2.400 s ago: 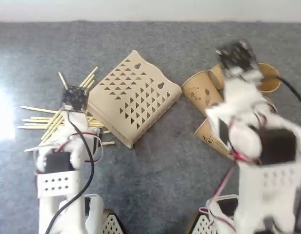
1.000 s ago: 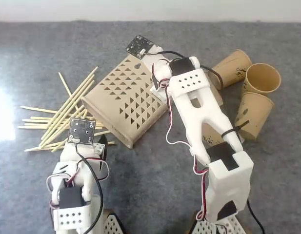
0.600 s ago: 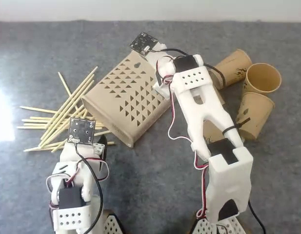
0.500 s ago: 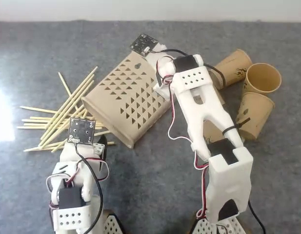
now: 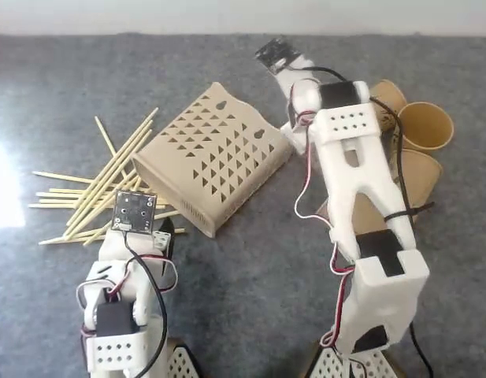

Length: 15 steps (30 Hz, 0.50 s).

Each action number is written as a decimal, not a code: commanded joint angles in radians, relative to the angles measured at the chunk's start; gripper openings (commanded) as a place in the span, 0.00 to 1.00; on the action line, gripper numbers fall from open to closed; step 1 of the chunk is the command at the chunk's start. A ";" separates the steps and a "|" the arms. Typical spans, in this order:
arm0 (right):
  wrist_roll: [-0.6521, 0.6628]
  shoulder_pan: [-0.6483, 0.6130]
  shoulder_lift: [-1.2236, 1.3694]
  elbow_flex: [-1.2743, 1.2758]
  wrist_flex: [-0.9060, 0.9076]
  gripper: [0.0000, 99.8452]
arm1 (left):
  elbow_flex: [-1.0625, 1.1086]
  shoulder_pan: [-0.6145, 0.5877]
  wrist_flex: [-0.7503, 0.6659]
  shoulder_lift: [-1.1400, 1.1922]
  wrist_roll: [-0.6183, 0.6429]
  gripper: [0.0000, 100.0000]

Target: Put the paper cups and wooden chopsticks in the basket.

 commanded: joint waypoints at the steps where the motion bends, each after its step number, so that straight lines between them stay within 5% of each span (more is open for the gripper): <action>1: 0.087 0.018 -0.038 -0.014 -0.110 0.28 | -0.002 0.018 0.000 -0.014 0.000 0.16; 8: 0.091 0.018 0.162 -0.115 -0.245 0.14 | -0.002 0.018 0.000 -0.014 0.000 0.16; 15: 0.097 0.027 0.298 -0.218 -0.170 0.16 | -0.002 0.023 0.000 -0.014 0.000 0.16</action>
